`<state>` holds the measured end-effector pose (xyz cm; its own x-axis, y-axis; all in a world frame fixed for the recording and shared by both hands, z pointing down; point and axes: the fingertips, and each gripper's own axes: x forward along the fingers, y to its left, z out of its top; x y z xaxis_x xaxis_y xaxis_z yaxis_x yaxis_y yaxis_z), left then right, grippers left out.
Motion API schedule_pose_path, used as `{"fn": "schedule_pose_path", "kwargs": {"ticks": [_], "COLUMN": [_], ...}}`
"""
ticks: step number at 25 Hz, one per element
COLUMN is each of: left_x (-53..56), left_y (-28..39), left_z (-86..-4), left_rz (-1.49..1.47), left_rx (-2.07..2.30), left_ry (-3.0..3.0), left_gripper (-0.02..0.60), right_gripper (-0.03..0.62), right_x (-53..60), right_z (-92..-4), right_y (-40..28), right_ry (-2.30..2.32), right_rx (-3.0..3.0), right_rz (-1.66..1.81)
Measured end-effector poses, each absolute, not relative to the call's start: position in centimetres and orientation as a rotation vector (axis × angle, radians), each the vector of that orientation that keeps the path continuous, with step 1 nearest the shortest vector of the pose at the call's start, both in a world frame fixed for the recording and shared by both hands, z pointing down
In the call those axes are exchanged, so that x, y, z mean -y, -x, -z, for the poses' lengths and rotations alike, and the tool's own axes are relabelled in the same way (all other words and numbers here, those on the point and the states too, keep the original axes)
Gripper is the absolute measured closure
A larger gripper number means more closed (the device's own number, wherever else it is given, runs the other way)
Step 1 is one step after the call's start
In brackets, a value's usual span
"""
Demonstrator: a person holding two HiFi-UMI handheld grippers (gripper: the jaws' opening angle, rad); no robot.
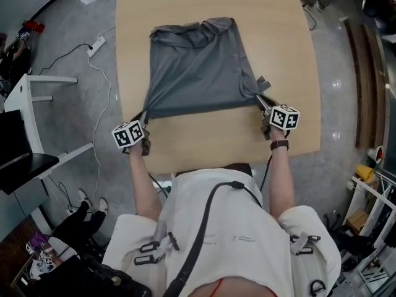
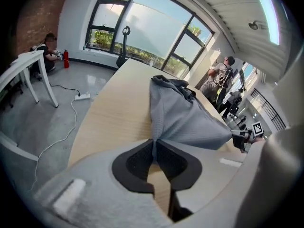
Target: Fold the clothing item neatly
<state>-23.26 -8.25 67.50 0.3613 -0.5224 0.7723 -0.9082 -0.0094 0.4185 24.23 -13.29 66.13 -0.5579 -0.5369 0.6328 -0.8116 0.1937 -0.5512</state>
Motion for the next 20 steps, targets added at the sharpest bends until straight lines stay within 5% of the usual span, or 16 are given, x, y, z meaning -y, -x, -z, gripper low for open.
{"fn": "schedule_pose_path", "kwargs": {"ticks": [20], "left_x": [-2.1], "left_y": [23.6], "left_z": [-68.5], "left_rz": [-0.551], "left_rx": [1.111], "left_ry": [-1.720], "left_gripper": [0.561], "right_gripper": [0.551], "right_x": [2.8], "right_z": [-66.6], "right_y": [-27.0], "right_ry": [-1.339], "right_rx": [2.033], "right_rz": [-1.215]}}
